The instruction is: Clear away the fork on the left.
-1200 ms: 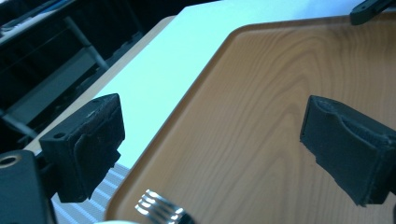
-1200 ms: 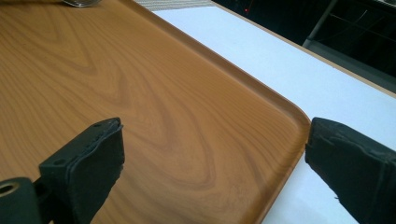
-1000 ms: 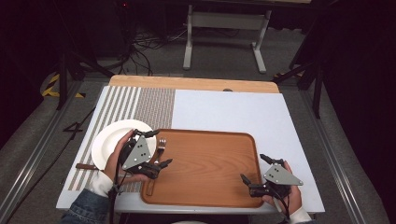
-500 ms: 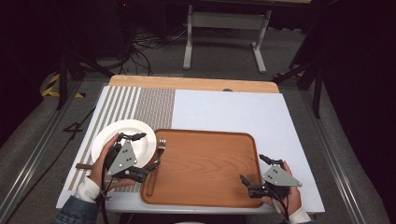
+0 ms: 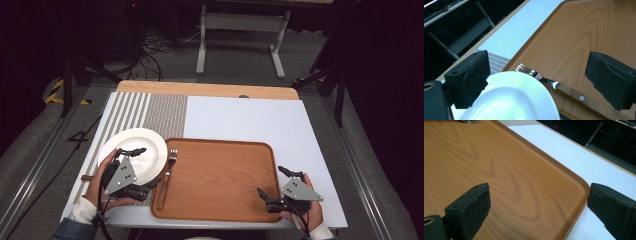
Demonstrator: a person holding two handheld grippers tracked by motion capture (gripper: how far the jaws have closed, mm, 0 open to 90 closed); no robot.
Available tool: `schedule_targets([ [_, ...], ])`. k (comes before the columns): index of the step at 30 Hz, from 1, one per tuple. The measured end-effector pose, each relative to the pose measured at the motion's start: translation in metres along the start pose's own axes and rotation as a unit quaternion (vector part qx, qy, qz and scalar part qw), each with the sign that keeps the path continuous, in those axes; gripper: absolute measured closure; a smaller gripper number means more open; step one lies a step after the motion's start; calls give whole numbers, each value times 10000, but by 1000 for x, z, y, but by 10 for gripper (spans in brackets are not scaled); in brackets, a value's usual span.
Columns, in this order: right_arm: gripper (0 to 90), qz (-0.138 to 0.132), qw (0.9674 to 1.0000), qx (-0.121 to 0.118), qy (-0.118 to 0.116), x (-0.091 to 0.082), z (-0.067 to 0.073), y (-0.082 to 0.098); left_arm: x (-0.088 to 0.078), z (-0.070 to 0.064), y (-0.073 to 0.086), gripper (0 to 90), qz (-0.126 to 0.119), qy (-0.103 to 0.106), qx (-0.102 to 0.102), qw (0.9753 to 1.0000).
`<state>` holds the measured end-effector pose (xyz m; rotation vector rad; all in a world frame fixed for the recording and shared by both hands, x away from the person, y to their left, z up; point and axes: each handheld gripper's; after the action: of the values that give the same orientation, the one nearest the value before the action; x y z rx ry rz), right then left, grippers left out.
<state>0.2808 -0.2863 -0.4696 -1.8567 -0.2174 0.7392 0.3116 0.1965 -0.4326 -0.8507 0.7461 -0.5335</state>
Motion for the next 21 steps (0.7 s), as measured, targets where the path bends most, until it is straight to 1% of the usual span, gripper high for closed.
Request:
schedule_targets([
  [2, 56, -1, 10000, 7, 11, 0, 0, 0, -3, -1, 4, 67, 22, -37, -49, 10000],
  [4, 56, -2, 10000, 11, 10, -1, 1, 0, -6, -2, 8, 63, -14, -60, -113, 9999],
  [6, 56, 11, 10000, -34, 14, -1, 1, 0, -8, -3, 12, 63, -24, -57, -180, 9998],
  [9, 56, 17, 10000, -52, 12, -2, 2, 0, -12, -4, 19, 64, 87, -101, -257, 9996],
  [10, 56, 17, 10000, -18, 15, -2, 2, 1, -13, -5, 23, 64, 111, -151, -325, 9993],
  [12, 56, 17, 10000, -16, 5, -3, 2, 1, -18, -6, 31, 66, 32, -151, -563, 9983],
  [13, 56, 17, 10000, -25, 8, -3, 1, 2, -19, -8, 33, 66, 70, -187, -585, 9981],
  [14, 56, 5, 10000, -36, 27, -4, 1, 2, -20, -9, 35, 63, 127, -231, -548, 9981],
  [15, 56, -16, 10000, -1, 23, -4, 1, 2, -22, -9, 37, 61, 131, -265, -557, 9980],
  [16, 56, -25, 10000, -4, 18, -4, 0, 2, -24, -9, 38, 61, 115, -279, -620, 9976],
  [18, 56, -24, 10000, -2, 7, -4, 1, 2, -27, -9, 40, 60, 99, -318, -646, 9974],
  [21, 56, -18, 10000, -46, 16, -5, 2, 1, -27, -8, 40, 57, 62, -296, -692, 9971],
])
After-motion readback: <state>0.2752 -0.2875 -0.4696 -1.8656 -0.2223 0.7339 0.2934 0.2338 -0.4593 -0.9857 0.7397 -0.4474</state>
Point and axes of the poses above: each handheld gripper's, and its own axes: x roughly forward along the jaws, y roughly out of its underside, z roughly to its left, and after that the axes turned 5 degrees about x, right-handed
